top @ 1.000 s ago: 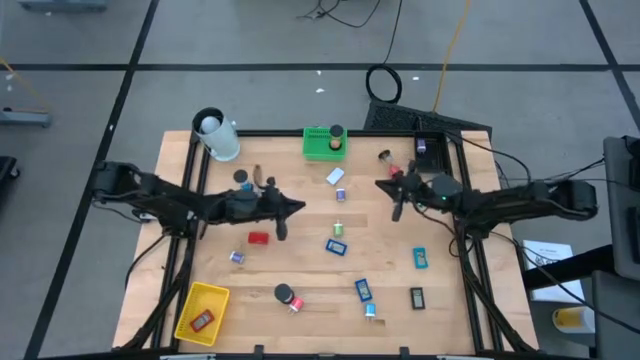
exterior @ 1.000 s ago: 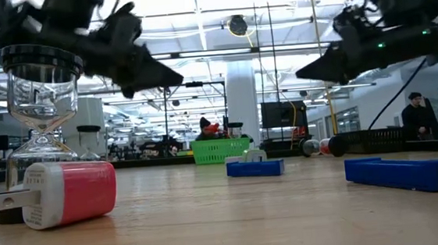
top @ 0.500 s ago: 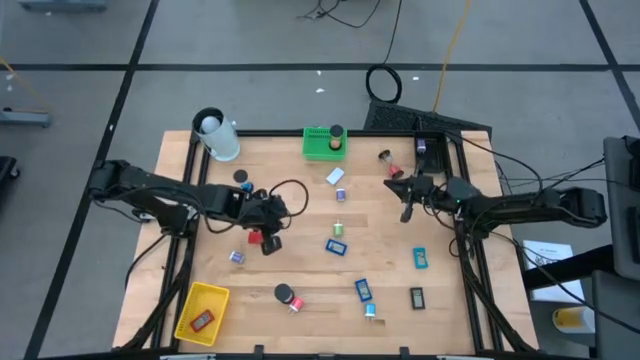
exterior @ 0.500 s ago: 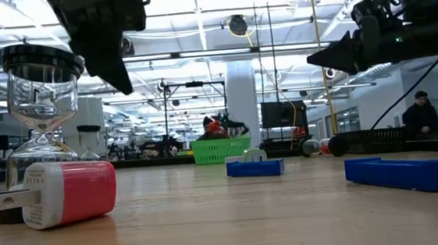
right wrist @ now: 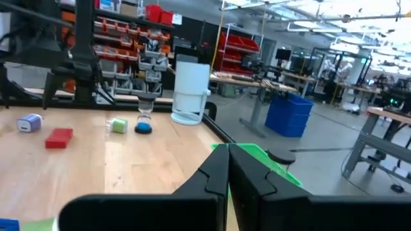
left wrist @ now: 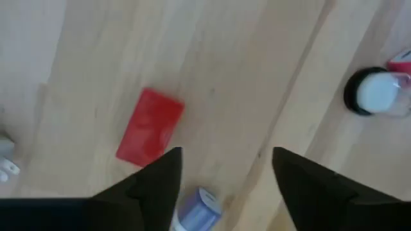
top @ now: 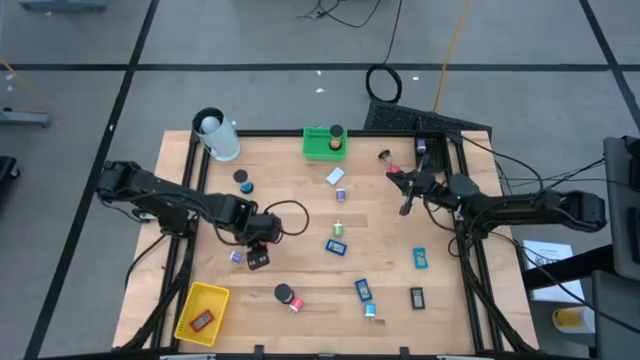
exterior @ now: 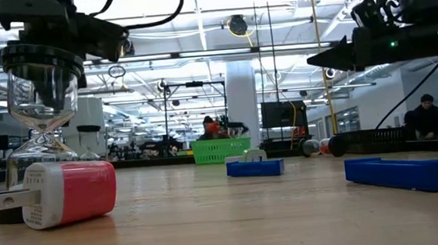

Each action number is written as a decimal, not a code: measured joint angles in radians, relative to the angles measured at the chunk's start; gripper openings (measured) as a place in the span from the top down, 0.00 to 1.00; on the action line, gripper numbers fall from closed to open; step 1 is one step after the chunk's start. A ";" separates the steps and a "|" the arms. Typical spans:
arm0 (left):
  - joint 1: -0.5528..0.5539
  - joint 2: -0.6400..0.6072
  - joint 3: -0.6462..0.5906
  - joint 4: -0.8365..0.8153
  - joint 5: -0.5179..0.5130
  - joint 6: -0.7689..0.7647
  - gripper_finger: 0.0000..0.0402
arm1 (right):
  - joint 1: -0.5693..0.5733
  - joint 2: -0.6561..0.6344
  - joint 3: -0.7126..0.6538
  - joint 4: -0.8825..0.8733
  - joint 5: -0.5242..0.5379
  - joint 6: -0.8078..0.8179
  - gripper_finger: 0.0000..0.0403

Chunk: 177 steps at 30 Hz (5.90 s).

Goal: Pick & Place Office items
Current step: Put the red timer into the yellow basket, then put the right green adapter into the black basket

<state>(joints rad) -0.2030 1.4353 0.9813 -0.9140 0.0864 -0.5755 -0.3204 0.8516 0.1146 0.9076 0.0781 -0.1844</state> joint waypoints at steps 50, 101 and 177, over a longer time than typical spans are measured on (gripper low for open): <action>0.129 0.132 -0.176 0.143 0.020 0.371 0.60 | -0.043 0.003 0.000 0.024 -0.001 -0.037 1.00; -0.839 -0.116 -0.252 0.245 -0.035 -1.271 0.59 | -0.043 0.003 0.001 0.031 -0.002 -0.018 1.00; 0.096 -0.287 -0.801 1.695 -0.495 0.242 0.95 | -0.042 0.003 0.099 -0.176 0.061 0.093 1.00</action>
<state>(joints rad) -0.1066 1.1481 0.1805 0.7811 -0.4085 -0.3336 -0.3626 0.8551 0.2133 0.7321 0.1393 -0.0919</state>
